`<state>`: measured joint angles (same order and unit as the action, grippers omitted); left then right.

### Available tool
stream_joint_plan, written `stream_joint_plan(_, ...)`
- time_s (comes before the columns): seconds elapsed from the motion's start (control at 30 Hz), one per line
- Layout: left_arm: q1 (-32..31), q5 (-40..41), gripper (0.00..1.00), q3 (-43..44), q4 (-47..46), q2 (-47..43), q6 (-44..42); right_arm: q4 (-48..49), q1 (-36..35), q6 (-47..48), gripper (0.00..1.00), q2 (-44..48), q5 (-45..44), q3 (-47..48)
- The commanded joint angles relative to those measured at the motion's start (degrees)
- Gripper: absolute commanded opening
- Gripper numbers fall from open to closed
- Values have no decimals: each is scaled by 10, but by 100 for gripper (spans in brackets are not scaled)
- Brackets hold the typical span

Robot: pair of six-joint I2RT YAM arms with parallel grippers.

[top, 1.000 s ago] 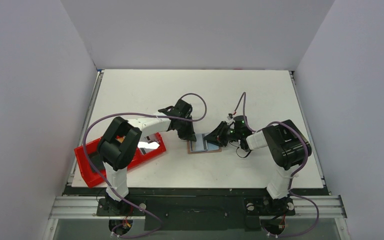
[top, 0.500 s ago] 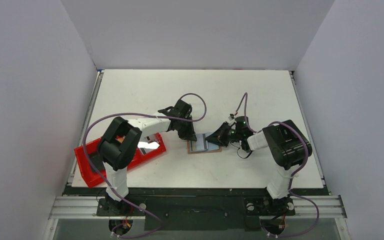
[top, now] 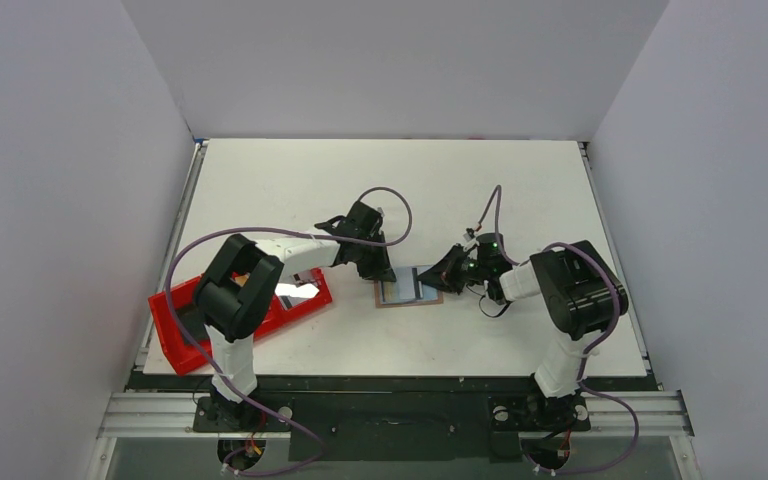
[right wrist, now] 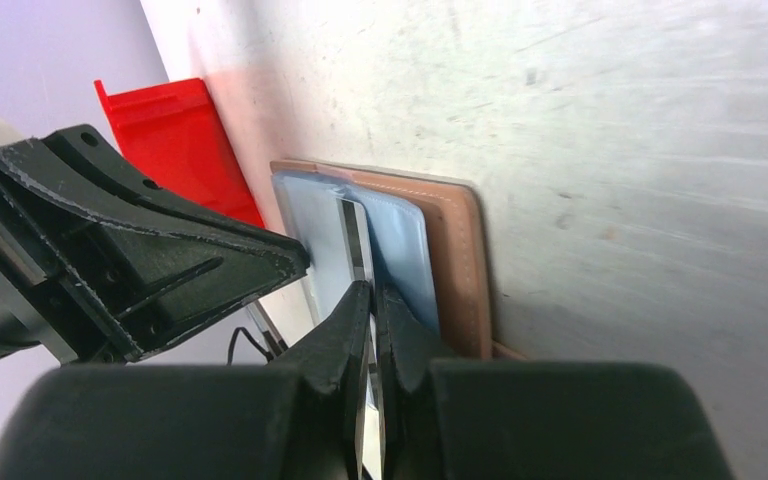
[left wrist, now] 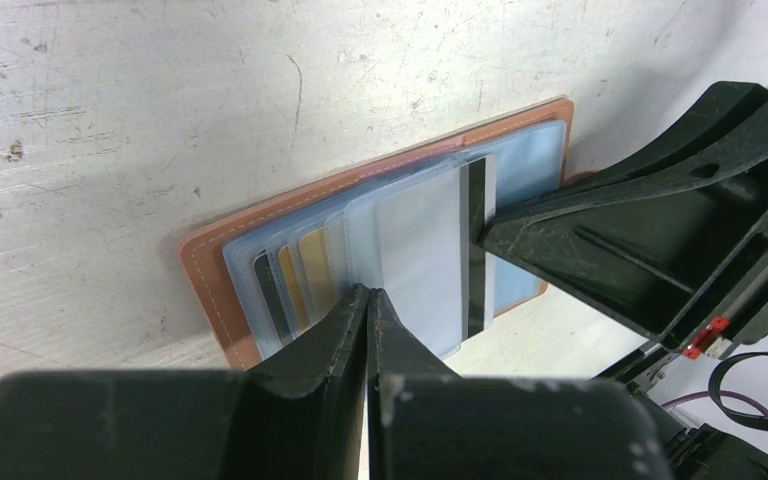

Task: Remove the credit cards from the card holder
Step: Remove the credit card from the card holder.

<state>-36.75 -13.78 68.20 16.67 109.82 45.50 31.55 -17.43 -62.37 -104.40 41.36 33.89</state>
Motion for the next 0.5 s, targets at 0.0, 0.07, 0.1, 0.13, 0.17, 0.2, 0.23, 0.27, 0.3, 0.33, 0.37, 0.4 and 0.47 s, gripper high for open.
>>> stream_joint_plan(0.0, 9, 65, 0, -37, 77, 22, -22, -3, 17, 23, 0, 20, -23, -7)
stream_joint_plan(0.07, 9, 67, 0, -38, 77, 21, -24, -5, 17, 23, 0, 21, -24, -6)
stream_joint_plan(0.1, 8, 67, 0, -38, 77, 21, -24, -6, 17, 25, 0, 20, -23, -5)
stream_joint_plan(0.13, 8, 68, 0, -37, 77, 21, -25, -6, 17, 25, 0, 20, -22, -4)
stream_joint_plan(0.17, 8, 68, 0, -37, 78, 23, -25, -6, 17, 26, 0, 20, -21, -3)
stream_joint_plan(0.2, 8, 69, 0, -36, 78, 23, -26, -6, 17, 25, 0, 21, -19, -3)
stream_joint_plan(0.23, 8, 69, 0, -35, 78, 25, -26, -5, 17, 25, 0, 21, -18, -2)
stream_joint_plan(0.27, 8, 69, 0, -34, 78, 25, -26, -3, 17, 24, 3, 21, -13, -1)
stream_joint_plan(0.3, 9, 69, 0, -34, 78, 26, -26, 1, 16, 22, 6, 20, -10, 0)
stream_joint_plan(0.33, 9, 69, 0, -33, 78, 25, -26, 4, 14, 20, 15, 20, -5, 0)
stream_joint_plan(0.37, 8, 69, 0, -32, 78, 26, -26, 11, 14, 19, 19, 18, -3, 0)
stream_joint_plan(0.4, 8, 69, 0, -30, 78, 27, -26, 16, 11, 16, 26, 17, 2, 1)
stream_joint_plan(0.47, 7, 68, 0, -27, 79, 29, -28, 18, 5, 14, 31, 14, 5, 3)
